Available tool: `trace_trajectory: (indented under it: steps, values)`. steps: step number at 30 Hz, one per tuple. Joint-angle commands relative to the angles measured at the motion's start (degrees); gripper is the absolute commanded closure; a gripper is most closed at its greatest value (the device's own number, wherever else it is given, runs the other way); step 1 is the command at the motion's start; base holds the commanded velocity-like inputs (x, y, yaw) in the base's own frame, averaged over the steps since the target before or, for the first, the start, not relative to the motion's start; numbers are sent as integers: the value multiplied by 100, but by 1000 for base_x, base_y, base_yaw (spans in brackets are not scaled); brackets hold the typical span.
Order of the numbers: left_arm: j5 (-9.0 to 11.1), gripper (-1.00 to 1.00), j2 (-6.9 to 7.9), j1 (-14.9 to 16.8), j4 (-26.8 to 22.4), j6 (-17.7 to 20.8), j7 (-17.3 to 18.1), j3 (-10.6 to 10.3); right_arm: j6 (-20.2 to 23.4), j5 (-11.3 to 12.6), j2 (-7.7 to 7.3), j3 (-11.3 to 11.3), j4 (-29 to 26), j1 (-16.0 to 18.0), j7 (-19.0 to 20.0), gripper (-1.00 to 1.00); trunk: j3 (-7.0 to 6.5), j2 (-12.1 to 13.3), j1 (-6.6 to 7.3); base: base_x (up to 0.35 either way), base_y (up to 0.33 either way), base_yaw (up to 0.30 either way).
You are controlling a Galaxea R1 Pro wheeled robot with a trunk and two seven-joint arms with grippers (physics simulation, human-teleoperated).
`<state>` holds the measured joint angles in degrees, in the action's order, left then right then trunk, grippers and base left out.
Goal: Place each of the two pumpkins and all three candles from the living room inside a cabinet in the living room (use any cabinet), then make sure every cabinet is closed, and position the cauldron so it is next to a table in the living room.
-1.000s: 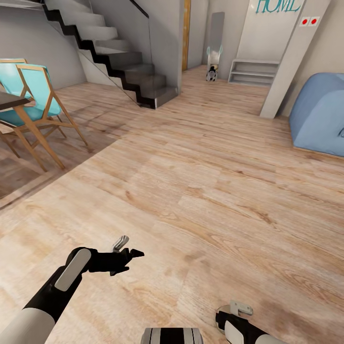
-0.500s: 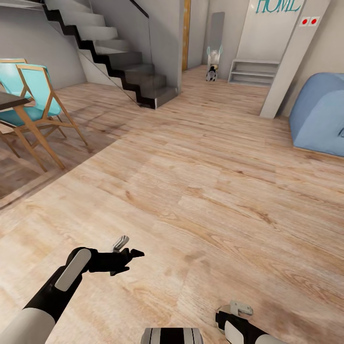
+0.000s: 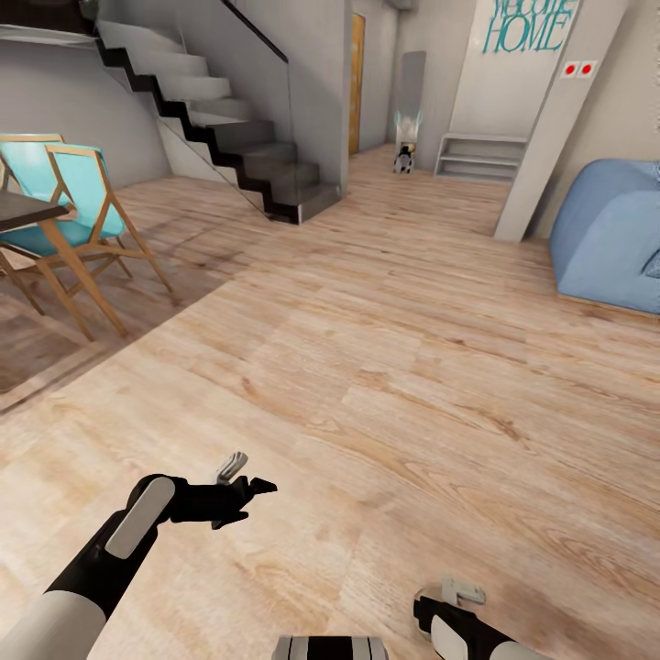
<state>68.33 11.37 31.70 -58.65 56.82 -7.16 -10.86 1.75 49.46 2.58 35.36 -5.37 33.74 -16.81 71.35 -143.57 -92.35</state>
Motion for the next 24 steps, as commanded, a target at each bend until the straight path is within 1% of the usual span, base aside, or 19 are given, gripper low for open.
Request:
trace_trajectory:
  steps: [1, 9, 14, 16, 24]
  values:
    - [57, -100, 5, 2, -6, 5, -58, -13, 18, 47, -2, 41, -8, 1, -33, 100, -18, 0, 3, 0, 0, 0]
    - [55, -100, 5, 2, -6, 5, -58, -13, 0, 40, -29, 40, -8, 1, -33, 100, -196, 11, 24, 0, 0, 0]
    - [50, -100, 5, 2, -6, 4, -58, -13, -199, 50, -32, 38, -8, 1, -33, 100, -306, 17, 37, 0, 0, 0]
    - [50, -100, 3, 2, -6, 5, -58, -16, -220, 54, -13, 37, -8, 1, -32, 100, -351, 20, 42, 0, 0, 0]
    - [49, -100, -2, 2, -6, 3, -58, -20, -254, 53, -46, 32, -8, 1, -33, 100, -528, 31, 63, 0, 0, 0]
